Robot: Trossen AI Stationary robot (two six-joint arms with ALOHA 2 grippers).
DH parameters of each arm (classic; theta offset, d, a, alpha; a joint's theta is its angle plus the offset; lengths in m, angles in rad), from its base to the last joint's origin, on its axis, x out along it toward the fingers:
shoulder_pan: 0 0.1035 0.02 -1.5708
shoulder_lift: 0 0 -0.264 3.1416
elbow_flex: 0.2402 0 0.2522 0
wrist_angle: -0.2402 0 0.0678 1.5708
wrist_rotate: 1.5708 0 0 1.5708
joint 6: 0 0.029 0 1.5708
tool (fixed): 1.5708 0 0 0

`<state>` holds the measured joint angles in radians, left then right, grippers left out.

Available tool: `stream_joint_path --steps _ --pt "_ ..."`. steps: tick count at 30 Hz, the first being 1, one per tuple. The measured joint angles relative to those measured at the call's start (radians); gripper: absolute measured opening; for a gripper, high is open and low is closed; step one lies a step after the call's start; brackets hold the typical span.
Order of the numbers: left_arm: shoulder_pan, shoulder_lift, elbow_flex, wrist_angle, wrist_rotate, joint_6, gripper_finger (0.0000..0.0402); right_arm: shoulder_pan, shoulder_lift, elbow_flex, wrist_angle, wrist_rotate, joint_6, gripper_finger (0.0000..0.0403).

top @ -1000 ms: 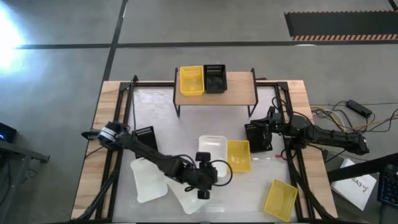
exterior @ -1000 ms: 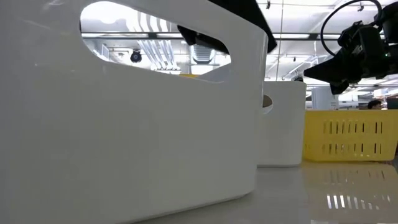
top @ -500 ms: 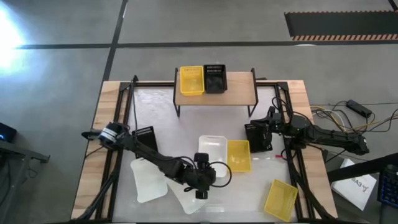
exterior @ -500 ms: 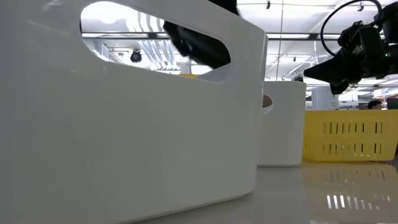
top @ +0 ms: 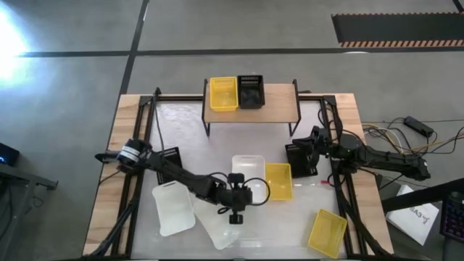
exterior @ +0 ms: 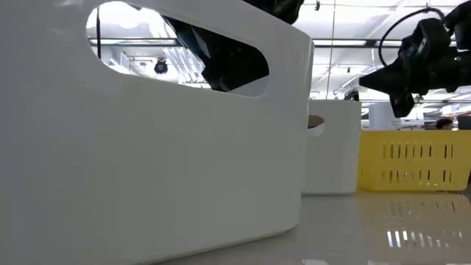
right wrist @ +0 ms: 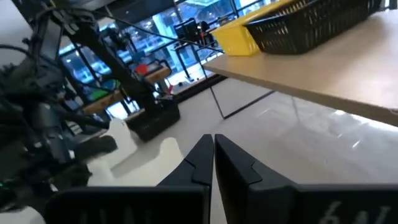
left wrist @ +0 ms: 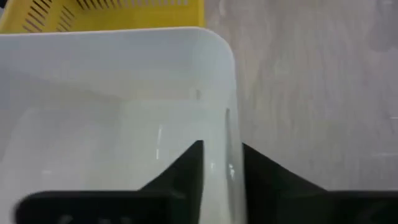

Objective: Stack baskets on shelf by color
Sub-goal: Put the top white bin on the shelf

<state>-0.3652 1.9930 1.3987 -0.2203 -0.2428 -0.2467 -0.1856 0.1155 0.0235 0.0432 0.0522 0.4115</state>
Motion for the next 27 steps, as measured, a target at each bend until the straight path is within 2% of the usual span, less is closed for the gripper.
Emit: stream_joint_path --steps 2,4,7,9,13,17,22,27 --pt "0.004 0.000 0.000 0.000 0.001 0.017 0.0025 0.001 0.004 0.000 0.001 -0.025 0.044 0.0009" --pt "0.005 0.000 0.003 -0.003 0.000 0.031 0.0007 0.013 0.005 0.000 0.016 -0.106 0.057 0.0009" --pt "0.011 -0.002 0.018 0.002 0.000 0.033 0.0007 0.054 0.019 0.000 0.087 -0.235 0.033 0.0009" --pt "0.016 -0.005 0.024 0.005 0.001 0.018 0.0008 0.104 0.047 0.000 0.150 -0.262 0.033 0.0009" --pt "0.024 -0.005 0.019 0.002 -0.001 -0.015 0.0008 0.232 0.154 0.000 0.287 -0.255 -0.034 0.0009" --pt "0.025 -0.008 0.018 0.001 -0.001 -0.035 0.0008 0.356 0.319 0.078 0.319 -0.149 -0.096 0.0009" --pt "0.025 -0.053 0.023 0.006 0.000 -0.003 0.0033 0.468 0.606 0.311 0.166 -0.039 -0.199 0.0030" --pt "0.025 -0.130 0.010 -0.027 0.000 0.018 0.0105 0.505 0.939 0.569 -0.046 -0.023 -0.230 0.0091"
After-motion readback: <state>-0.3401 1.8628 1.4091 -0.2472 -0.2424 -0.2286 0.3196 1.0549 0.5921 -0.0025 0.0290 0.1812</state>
